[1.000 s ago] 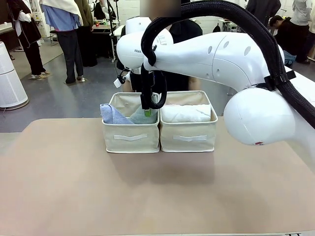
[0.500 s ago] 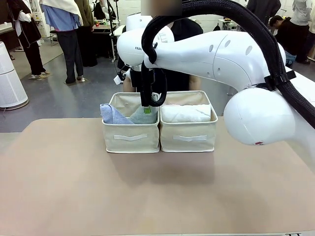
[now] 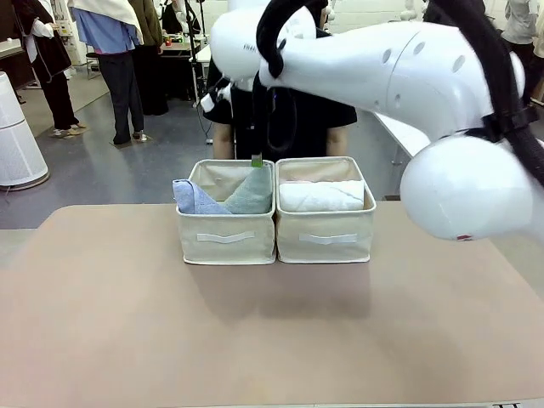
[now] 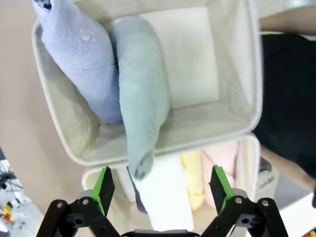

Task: Sort the towels based on their folding style.
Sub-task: Pick up another triangle-folded towel from the table and place it in the left Fabric basket.

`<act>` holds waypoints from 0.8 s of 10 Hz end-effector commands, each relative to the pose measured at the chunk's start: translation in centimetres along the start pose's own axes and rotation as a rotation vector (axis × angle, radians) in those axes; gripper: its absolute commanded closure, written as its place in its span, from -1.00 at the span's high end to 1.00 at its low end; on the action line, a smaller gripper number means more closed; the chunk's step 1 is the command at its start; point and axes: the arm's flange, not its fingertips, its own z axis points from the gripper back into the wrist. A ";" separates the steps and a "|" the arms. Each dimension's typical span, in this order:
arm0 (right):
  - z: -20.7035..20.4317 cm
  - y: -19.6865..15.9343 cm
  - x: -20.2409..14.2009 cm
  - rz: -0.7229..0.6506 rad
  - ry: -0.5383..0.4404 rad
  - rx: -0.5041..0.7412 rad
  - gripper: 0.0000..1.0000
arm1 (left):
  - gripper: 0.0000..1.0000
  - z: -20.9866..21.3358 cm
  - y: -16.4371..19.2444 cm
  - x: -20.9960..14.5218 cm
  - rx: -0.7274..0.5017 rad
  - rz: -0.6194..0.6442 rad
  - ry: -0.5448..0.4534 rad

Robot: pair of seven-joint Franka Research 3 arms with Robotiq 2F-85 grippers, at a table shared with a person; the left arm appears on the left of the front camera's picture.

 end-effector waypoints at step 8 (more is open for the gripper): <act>5.2 15.2 -23.0 -0.359 -0.357 -0.055 1.00 | 1.00 -0.3 -0.2 -0.1 0.018 -0.005 -0.009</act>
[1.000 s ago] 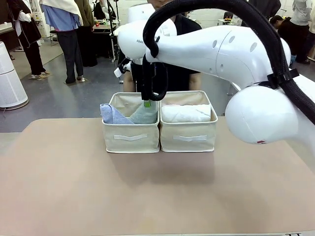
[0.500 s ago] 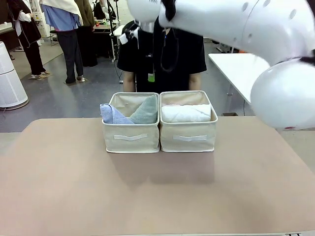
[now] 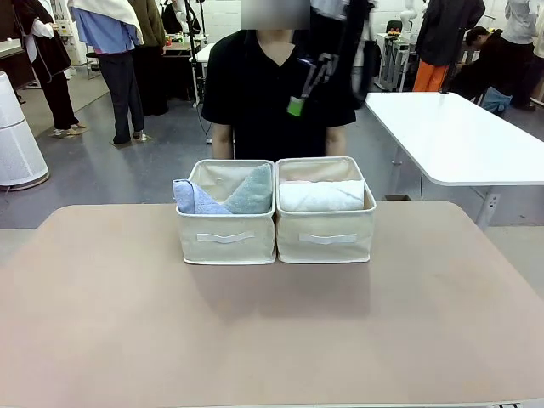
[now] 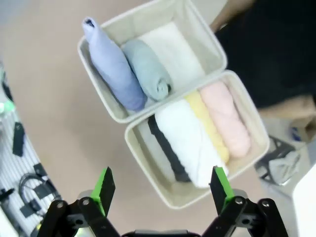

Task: Sort the towels based on their folding style.
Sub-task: Pick up another triangle-folded towel from the table and place it in the left Fabric basket.

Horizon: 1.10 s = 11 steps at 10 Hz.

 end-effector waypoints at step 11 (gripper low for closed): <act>-1.6 4.5 -19.7 -0.162 -0.137 -0.061 1.00 | 1.00 -0.3 -0.2 0.0 0.017 -0.005 -0.009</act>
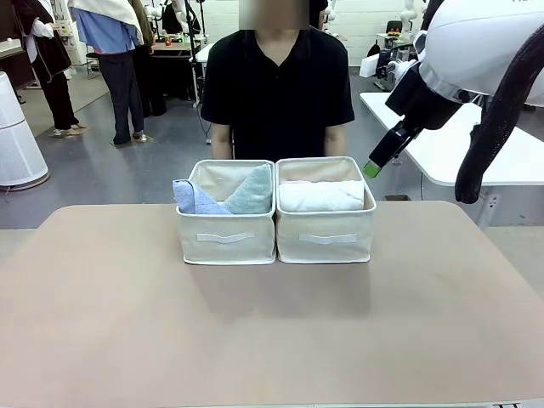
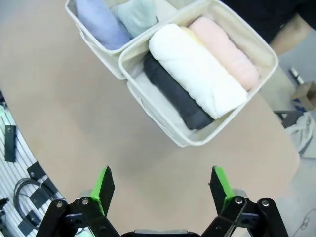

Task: Sort the towels based on their folding style.
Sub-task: Pick up another triangle-folded towel from the table and place it in the left Fabric basket.

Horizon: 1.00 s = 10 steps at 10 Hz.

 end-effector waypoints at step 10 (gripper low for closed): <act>15.2 -13.8 -11.4 0.066 -0.415 0.505 1.00 | 1.00 -0.3 -0.2 -0.1 0.017 -0.005 -0.010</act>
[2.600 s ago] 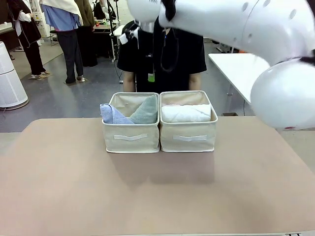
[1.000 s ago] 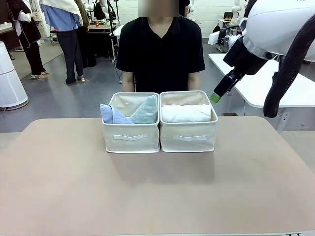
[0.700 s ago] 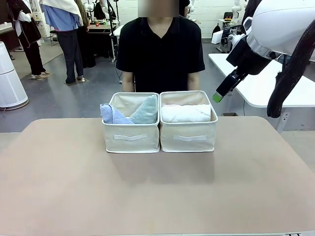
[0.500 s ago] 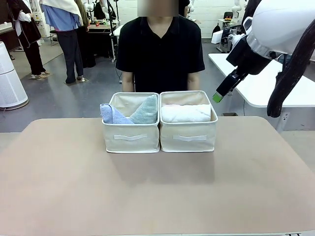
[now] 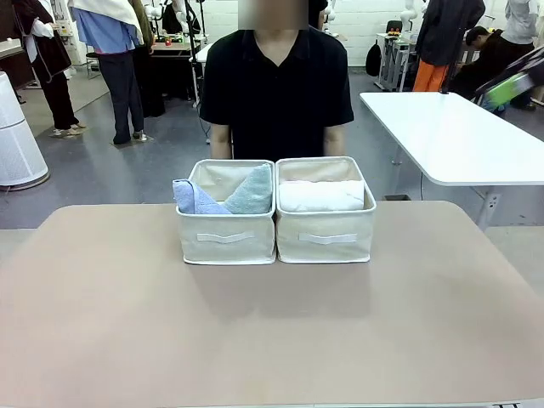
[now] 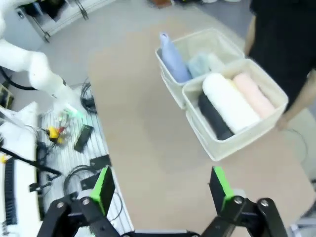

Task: Sort the towels based on their folding style.
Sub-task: Pick up another triangle-folded towel from the table and place it in the left Fabric basket.

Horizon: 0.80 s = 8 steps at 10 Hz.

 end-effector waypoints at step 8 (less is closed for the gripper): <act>3.6 -7.5 -7.6 0.139 -0.199 0.008 1.00 | 1.00 -0.3 -0.2 0.0 0.016 -0.006 -0.009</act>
